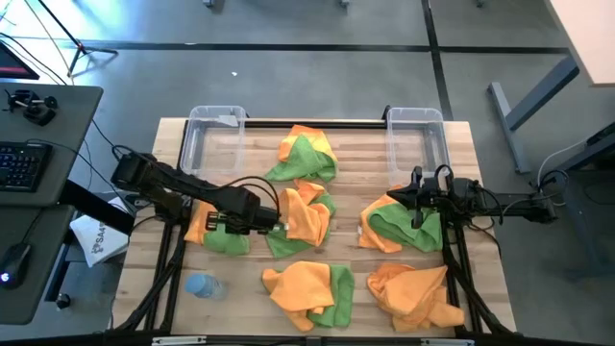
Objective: Sort microfiber towel by color & place in baskets
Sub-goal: Put the green microfiber towel into the left transparent bin
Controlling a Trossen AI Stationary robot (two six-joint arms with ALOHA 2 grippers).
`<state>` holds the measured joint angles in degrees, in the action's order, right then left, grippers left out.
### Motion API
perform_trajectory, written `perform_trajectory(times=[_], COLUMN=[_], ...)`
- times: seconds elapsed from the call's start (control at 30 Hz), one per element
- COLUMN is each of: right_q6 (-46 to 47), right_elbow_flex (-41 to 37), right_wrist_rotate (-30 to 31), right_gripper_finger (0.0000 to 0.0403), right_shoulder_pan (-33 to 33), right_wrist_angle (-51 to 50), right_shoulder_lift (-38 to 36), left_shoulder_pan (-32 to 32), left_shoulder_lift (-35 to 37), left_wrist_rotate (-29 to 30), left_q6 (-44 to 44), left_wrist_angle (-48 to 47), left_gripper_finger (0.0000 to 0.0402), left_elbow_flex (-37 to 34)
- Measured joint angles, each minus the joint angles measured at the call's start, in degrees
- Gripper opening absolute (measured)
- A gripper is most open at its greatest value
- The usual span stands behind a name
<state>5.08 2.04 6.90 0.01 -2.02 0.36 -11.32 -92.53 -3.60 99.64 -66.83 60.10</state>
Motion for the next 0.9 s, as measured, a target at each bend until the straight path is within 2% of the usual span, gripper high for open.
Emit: perform_trajectory(times=[0.2, 0.37, 0.5, 0.7, 0.9], right_q6=[0.0, 0.0, 0.0, 0.0, 0.0], right_elbow_flex=[0.0, 0.0, 0.0, 0.0, 0.0], right_wrist_rotate=[0.0, 0.0, 0.0, 0.0, 0.0], right_gripper_finger=[0.0000, 0.0000, 0.0000, 0.0000, 0.0000], right_shoulder_pan=[0.0, 0.0, 0.0, 0.0, 0.0], right_wrist_angle=[0.0, 0.0, 0.0, 0.0, 0.0], right_shoulder_lift=[0.0, 0.0, 0.0, 0.0, 0.0], left_shoulder_pan=[-2.9, -5.5, -8.3, -11.5, -12.8], left_shoulder_lift=[7.0, 13.6, 18.3, 22.6, 23.2], left_wrist_rotate=[5.0, 8.8, 15.0, 24.7, 26.7], left_q6=[5.3, 5.9, 6.4, 4.7, 2.3], left_wrist_angle=[0.1, 0.8, 1.1, 0.5, -6.9], left_gripper_finger=[0.0000, 0.0000, 0.0000, 0.0000, 0.0000], left_elbow_flex=[0.0, 0.0, 0.6, 5.3, 11.9])
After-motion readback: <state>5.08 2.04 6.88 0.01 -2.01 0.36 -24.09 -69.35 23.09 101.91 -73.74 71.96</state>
